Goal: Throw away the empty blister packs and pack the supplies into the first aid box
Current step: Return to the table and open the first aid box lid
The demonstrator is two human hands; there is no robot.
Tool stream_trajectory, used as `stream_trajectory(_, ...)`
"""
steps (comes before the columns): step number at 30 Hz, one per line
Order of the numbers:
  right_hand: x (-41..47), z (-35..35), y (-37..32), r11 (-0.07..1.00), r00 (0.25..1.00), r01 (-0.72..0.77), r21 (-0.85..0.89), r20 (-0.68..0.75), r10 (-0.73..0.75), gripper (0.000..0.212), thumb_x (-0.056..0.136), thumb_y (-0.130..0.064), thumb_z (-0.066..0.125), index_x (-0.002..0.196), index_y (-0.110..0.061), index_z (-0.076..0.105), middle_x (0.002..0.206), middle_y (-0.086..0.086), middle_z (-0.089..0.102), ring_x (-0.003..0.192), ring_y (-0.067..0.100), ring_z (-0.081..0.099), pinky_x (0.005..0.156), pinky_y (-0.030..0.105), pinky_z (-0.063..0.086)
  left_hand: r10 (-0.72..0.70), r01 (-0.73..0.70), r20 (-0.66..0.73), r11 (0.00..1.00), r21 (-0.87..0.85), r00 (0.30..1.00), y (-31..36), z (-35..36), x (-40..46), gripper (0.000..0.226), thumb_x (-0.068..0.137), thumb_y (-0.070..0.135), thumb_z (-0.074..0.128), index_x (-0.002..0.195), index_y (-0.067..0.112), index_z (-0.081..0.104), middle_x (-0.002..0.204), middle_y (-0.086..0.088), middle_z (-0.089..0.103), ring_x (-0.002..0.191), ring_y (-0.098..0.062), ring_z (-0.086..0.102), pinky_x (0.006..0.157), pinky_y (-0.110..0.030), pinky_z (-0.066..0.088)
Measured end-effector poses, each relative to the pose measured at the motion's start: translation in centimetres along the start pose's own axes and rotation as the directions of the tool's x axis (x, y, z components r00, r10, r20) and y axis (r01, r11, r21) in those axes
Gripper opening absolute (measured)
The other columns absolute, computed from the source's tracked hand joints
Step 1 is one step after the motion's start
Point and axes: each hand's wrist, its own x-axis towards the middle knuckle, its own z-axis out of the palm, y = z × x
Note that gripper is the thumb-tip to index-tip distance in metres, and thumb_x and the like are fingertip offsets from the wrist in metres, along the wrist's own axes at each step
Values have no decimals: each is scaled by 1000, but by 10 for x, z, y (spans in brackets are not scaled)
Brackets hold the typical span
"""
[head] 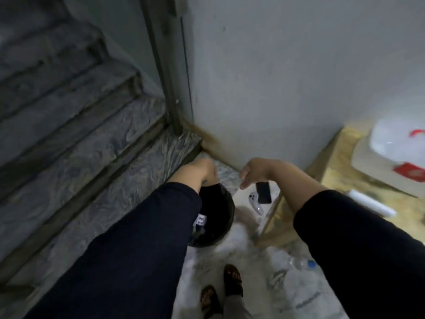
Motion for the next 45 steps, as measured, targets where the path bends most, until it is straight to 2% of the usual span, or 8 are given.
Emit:
stream_trajectory(4, -67, -30, 33, 988, 985, -77, 135, -144, 96, 57, 83, -25, 74, 134, -9, 55, 133, 9, 59, 117, 31, 61, 102, 45, 48, 78, -73, -75, 995, 69, 994, 48, -35, -23, 37, 93, 30, 58, 116, 2, 64, 120, -19, 63, 101, -30, 60, 88, -36, 47)
stream_trajectory(8, -121, -37, 79, 951, 932, -134, 278, -291, 216, 62, 80, -24, 76, 135, -7, 53, 134, 12, 59, 121, 28, 58, 105, 36, 45, 235, -219, -83, 962, 161, 969, 107, -59, -29, 39, 94, 26, 57, 123, 1, 62, 127, -16, 62, 116, -33, 59, 98, -39, 47)
stream_trajectory(13, -185, -27, 141, 901, 853, -212, 378, -378, 359, 61, 82, -25, 75, 136, -8, 53, 140, 10, 54, 128, 26, 51, 108, 31, 36, 407, -376, -61, 885, 275, 912, 193, -59, -28, 17, 92, 31, 58, 91, 16, 53, 97, -7, 51, 88, -23, 52, 86, -34, 47)
stream_trajectory(18, -225, -15, 204, 842, 770, -314, 439, -401, 496, 63, 84, -29, 72, 139, -8, 49, 145, 9, 48, 134, 26, 45, 112, 33, 34, 537, -494, -24, 793, 357, 844, 279, -50, -28, 33, 92, 30, 55, 117, 10, 61, 114, -7, 58, 110, -27, 59, 99, -40, 48)
stream_trajectory(24, -235, -11, 278, 777, 678, -324, 539, -441, 589, 66, 80, -28, 75, 139, -15, 48, 146, 5, 46, 133, 24, 45, 108, 32, 37, 590, -537, -57, 767, 352, 805, 354, -44, -5, 59, 89, 26, 58, 144, 17, 39, 150, -6, 40, 133, -28, 44, 108, -38, 39)
stream_trajectory(28, -213, -13, 316, 805, 649, -321, 500, -503, 571, 71, 80, -28, 74, 142, -17, 42, 149, 7, 41, 132, 25, 46, 107, 33, 38, 627, -551, -85, 734, 396, 774, 387, -36, 25, 69, 88, 32, 61, 148, 17, 32, 153, -4, 33, 137, -28, 39, 111, -42, 37)
stream_trajectory(36, -141, 5, 352, 890, 534, -410, 200, -738, 412, 86, 80, -48, 67, 149, -26, 21, 161, 10, 13, 149, 32, 11, 121, 49, 18, 676, -532, -159, 684, 499, 720, 406, -10, 74, 81, 92, 20, 59, 154, 21, 9, 164, -5, 1, 151, -25, 4, 121, -40, 15)
stream_trajectory(45, -104, 25, 357, 827, 428, -552, 104, -816, 388, 83, 89, -34, 58, 152, -21, 7, 161, 14, 12, 149, 37, 8, 120, 55, 6, 724, -489, -336, 668, 561, 602, 401, 2, 91, 81, 91, 17, 64, 153, 28, 15, 163, -1, 13, 149, -22, 16, 116, -36, 28)
